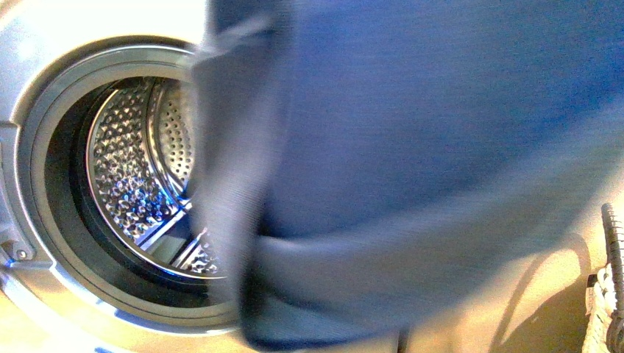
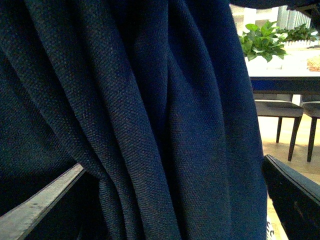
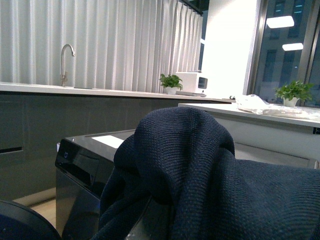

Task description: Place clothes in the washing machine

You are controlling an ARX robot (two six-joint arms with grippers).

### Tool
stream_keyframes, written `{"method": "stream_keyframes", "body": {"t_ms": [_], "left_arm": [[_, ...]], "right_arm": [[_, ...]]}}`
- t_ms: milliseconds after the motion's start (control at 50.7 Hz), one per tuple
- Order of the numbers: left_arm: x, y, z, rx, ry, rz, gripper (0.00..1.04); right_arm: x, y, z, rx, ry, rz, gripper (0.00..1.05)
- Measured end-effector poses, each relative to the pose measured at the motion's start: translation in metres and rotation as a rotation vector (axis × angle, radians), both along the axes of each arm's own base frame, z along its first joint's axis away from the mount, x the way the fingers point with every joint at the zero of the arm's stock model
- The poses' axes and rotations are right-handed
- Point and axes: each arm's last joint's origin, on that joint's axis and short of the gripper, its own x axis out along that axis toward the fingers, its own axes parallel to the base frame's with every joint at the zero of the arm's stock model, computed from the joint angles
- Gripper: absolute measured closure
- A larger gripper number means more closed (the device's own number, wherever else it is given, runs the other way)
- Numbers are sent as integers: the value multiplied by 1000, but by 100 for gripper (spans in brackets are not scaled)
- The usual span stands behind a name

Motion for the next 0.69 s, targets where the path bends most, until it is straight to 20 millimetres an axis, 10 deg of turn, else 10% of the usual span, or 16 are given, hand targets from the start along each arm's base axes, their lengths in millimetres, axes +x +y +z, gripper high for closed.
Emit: {"method": "stream_keyframes", "body": {"t_ms": [691], "left_arm": [[14,-52,6,-90,59,287,7]], "right_arm": [[0,0,0,1,1,-4,98]]}}
